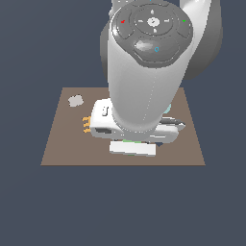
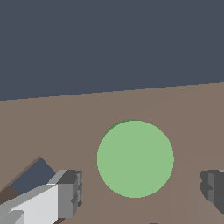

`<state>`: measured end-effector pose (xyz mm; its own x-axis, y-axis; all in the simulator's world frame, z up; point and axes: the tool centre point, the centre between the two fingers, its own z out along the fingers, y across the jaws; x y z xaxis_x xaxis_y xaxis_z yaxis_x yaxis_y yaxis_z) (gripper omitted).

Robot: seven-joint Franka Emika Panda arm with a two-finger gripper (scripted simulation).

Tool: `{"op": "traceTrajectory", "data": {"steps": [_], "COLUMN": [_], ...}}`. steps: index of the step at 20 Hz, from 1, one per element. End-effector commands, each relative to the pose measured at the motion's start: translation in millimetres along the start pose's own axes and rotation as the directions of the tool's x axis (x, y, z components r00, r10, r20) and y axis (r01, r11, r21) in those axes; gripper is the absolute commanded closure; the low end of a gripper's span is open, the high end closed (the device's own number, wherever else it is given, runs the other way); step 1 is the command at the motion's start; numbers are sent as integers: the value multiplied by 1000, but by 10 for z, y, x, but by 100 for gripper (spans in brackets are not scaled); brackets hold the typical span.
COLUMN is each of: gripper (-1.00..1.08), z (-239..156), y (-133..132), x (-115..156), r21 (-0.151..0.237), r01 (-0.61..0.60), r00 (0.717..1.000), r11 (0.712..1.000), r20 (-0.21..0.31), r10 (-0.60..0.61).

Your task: Insert a designated object into the corresponding slot on a board.

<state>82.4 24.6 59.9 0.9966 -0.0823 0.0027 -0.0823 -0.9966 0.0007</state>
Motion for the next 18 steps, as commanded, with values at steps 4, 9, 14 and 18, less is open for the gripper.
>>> {"op": "traceTrajectory", "data": {"steps": [4,9,14,18], "gripper": [-92,-92,-92,-92], "z": [86,99,201,297], "y": [-16,-17,-20,-18], "x": [80,86,91,93], "r21": [1,1,1,1], "r01": [-9,-10,-10,-10], "r00": [1000,1000,1000,1000], "r11": [1000,1000,1000,1000], "r20": [2,3,3,3], "r10": [9,10,10,10]}}
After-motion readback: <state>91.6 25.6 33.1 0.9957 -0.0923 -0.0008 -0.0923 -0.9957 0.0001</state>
